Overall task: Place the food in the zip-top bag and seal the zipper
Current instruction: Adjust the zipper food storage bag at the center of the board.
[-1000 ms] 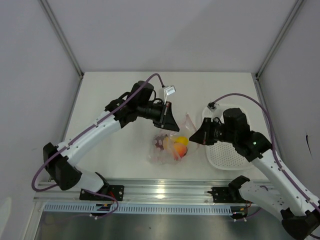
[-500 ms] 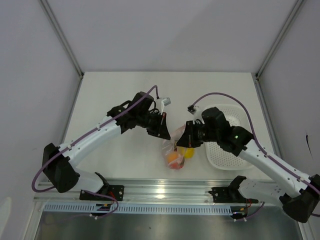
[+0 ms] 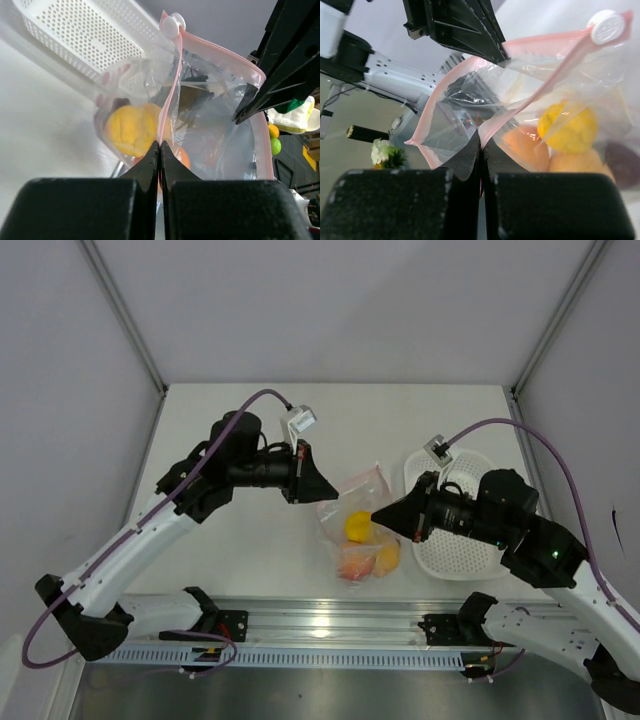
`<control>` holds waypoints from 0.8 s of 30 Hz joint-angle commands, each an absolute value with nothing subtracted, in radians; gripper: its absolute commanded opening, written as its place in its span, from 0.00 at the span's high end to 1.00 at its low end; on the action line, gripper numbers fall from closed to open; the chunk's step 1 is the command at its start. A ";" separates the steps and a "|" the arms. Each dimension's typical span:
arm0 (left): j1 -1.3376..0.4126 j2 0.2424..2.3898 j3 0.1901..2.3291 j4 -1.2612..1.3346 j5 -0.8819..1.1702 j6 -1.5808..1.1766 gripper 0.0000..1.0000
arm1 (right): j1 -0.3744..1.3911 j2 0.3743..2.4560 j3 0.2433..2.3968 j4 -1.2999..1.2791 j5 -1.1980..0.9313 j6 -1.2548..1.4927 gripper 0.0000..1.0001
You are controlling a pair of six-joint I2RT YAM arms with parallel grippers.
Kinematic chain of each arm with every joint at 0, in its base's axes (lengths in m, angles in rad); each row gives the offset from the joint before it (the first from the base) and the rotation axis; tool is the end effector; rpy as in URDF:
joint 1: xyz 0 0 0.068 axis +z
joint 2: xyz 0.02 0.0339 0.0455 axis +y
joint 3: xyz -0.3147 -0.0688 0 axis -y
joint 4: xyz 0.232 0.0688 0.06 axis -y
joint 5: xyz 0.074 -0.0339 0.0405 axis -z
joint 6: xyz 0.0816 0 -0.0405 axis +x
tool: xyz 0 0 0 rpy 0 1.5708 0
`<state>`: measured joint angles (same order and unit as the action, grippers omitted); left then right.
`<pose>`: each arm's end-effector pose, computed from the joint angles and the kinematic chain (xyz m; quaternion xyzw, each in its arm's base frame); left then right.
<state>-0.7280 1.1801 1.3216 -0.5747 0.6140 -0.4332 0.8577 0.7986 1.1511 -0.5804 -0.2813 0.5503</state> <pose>0.1547 -0.2008 0.4375 0.2790 0.7705 -0.4945 0.2896 0.0783 0.1252 0.4409 -0.2049 0.7527 0.4824 0.3985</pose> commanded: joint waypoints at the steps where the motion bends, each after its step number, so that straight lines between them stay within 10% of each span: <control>1: -0.726 1.161 1.341 -0.555 0.583 -0.420 0.99 | 0.865 0.792 1.163 -0.548 -0.278 0.566 1.00; 24: -0.706 1.290 1.418 -0.661 0.626 -0.369 0.99 | 0.939 0.917 1.086 -0.529 -0.138 0.598 1.00</control>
<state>-0.7139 1.3190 1.4220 -0.6727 0.5499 -0.3805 0.9020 0.9154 1.0420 -0.5510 -0.1719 0.6167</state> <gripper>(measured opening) 0.005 0.003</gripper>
